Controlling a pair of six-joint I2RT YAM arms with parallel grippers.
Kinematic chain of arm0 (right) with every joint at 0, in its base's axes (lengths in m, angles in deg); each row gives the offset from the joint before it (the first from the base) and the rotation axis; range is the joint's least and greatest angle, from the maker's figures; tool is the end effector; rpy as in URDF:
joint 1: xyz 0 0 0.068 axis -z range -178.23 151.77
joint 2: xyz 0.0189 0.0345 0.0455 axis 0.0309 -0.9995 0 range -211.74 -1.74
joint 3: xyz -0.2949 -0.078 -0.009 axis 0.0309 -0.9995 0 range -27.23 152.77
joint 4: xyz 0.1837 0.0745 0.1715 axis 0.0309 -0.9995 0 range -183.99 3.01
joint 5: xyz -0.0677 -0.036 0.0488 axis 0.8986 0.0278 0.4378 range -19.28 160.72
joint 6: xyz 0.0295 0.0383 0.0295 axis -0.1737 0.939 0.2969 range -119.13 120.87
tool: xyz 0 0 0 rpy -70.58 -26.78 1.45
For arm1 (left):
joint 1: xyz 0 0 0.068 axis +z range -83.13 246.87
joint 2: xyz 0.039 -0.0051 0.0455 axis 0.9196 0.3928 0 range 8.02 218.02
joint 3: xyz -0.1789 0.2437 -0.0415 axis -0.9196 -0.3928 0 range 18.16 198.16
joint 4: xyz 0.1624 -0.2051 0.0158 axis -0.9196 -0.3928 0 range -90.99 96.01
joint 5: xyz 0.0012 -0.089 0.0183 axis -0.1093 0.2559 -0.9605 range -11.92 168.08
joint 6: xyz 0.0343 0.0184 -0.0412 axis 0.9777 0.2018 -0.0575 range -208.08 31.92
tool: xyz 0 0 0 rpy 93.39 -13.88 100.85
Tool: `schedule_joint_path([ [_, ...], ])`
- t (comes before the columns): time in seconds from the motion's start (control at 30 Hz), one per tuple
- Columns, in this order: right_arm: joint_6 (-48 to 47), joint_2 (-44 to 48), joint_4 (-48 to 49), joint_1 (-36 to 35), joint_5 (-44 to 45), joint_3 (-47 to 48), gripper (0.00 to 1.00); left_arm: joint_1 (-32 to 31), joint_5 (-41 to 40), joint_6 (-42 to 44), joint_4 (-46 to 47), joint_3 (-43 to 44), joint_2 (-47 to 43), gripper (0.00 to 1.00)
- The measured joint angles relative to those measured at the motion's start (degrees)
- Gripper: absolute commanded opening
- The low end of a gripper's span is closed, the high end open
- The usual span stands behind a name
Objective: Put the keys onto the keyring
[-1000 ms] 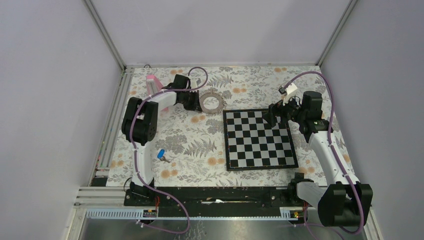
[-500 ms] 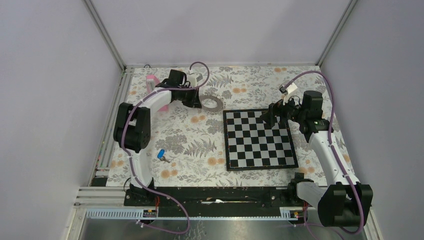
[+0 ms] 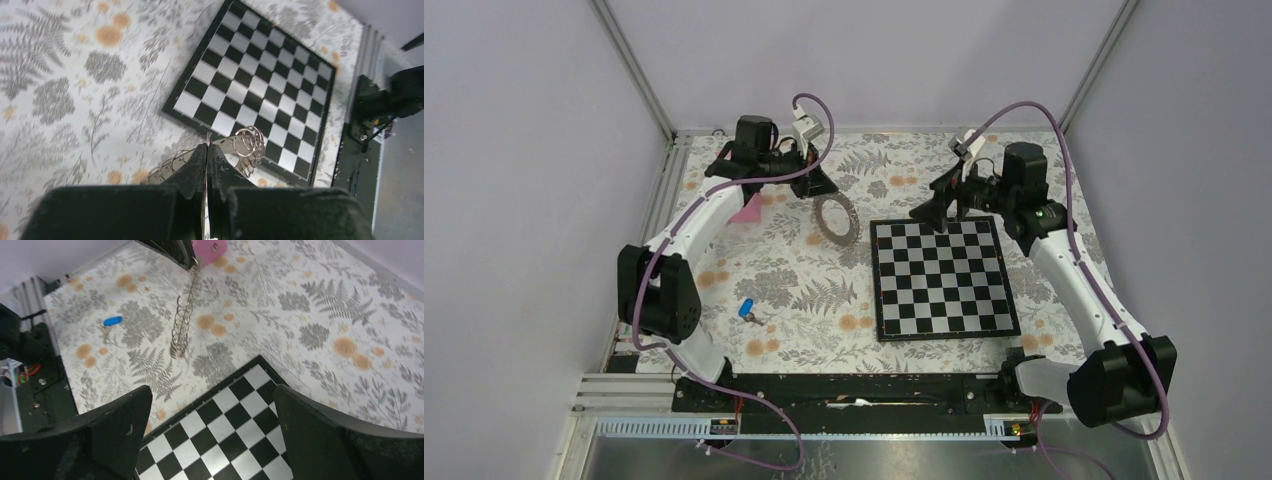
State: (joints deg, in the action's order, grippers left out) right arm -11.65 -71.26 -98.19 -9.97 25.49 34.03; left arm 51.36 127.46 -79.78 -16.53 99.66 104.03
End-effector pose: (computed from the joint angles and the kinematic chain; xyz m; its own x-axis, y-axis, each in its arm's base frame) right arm 0.2526 0.0811 0.3821 -0.1453 -0.1861 -0.9717 -0.8504 0.5254 0.0265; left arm 0.3616 -0.1315 0.3455 -0.4652 0.2267 -0.8557 0.8337 0.4372 -0.3374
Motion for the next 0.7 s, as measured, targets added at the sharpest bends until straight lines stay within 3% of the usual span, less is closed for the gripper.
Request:
schedule_joint_path([
  [0.07, 2.0, -1.7, 1.7, -0.5, -2.4, 2.3, 1.0, -0.3, 3.4, -3.0, 3.0, -0.1, -1.0, 0.0],
  [0.27, 10.0, -5.7, 8.1, -2.1, -8.9, 6.0, 0.84, -1.8, 10.2, -16.2, 17.5, -3.7, -3.6, 0.0],
  [0.43, 14.6, -7.3, 11.7, -4.0, -12.2, 7.2, 0.65, -5.4, 14.5, -26.6, 29.1, -6.5, -4.5, 0.0],
  [0.57, 15.8, -7.4, 12.5, -5.2, -14.4, 7.2, 0.53, -8.6, 17.5, -39.0, 43.5, -10.4, -4.4, 0.0],
  [0.7, 14.8, -7.3, 11.9, -5.9, -15.5, 7.1, 0.5, -10.2, 20.0, -52.2, 59.2, -13.1, -3.8, 0.0],
])
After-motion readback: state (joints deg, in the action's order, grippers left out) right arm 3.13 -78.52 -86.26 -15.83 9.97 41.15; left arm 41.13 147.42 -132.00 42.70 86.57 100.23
